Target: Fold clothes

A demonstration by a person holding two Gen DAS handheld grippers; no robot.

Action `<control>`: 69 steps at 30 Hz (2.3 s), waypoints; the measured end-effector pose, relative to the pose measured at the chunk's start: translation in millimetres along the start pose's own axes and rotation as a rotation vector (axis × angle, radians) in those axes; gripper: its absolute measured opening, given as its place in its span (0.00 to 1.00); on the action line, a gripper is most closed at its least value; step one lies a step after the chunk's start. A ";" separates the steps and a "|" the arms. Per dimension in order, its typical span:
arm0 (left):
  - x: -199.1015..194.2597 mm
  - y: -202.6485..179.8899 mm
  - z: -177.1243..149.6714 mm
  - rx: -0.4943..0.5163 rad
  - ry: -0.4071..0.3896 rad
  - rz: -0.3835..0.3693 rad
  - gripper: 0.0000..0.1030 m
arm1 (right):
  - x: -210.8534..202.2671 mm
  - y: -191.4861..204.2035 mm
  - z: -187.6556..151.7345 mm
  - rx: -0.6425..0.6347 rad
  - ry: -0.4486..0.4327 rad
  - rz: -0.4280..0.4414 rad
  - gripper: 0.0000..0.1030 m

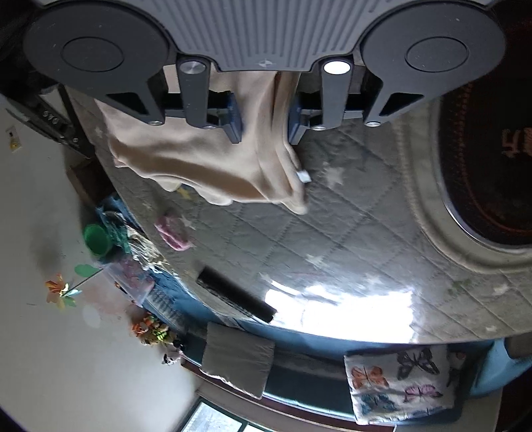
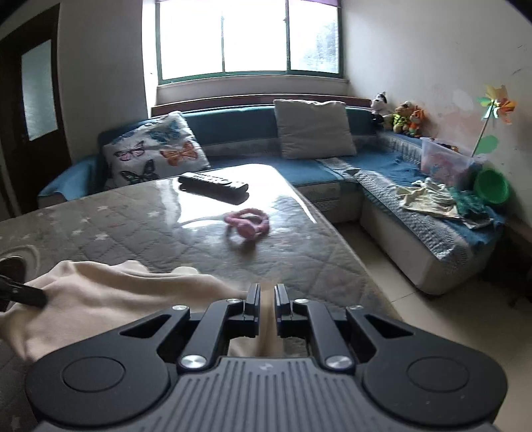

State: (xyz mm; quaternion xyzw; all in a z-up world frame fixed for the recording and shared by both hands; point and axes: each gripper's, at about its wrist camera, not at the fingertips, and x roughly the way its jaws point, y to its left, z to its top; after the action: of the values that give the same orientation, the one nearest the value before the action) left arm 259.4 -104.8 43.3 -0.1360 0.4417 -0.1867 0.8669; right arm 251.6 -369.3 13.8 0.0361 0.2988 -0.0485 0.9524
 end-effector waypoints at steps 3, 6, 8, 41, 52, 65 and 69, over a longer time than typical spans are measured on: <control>-4.0 2.7 1.5 0.000 -0.013 0.008 0.38 | -1.0 0.2 -0.3 -0.004 0.003 0.008 0.09; -5.5 0.7 2.4 0.010 -0.020 0.016 0.40 | -1.3 8.2 -1.4 -0.027 0.004 0.039 0.09; -4.8 -2.1 2.4 0.019 -0.022 0.016 0.41 | 0.3 15.3 -0.9 -0.037 0.010 0.069 0.10; -8.9 -13.8 -11.0 0.131 -0.029 0.082 0.69 | 11.9 70.4 -5.3 -0.079 0.067 0.192 0.36; -47.6 -23.0 -56.9 0.224 -0.073 0.098 0.93 | -38.3 84.5 -46.5 -0.083 0.085 0.204 0.71; -77.5 -12.9 -94.6 0.257 -0.133 0.107 1.00 | -77.2 104.9 -75.2 -0.125 0.078 0.140 0.98; -83.6 -9.7 -102.0 0.253 -0.133 0.117 1.00 | -82.9 109.1 -80.8 -0.122 0.078 0.115 1.00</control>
State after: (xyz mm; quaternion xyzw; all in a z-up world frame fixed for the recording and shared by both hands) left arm 128.9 -83.6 48.4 -0.0116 0.3634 -0.1804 0.9139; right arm 150.6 -247.3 -0.6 -0.0031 0.3356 0.0262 0.9416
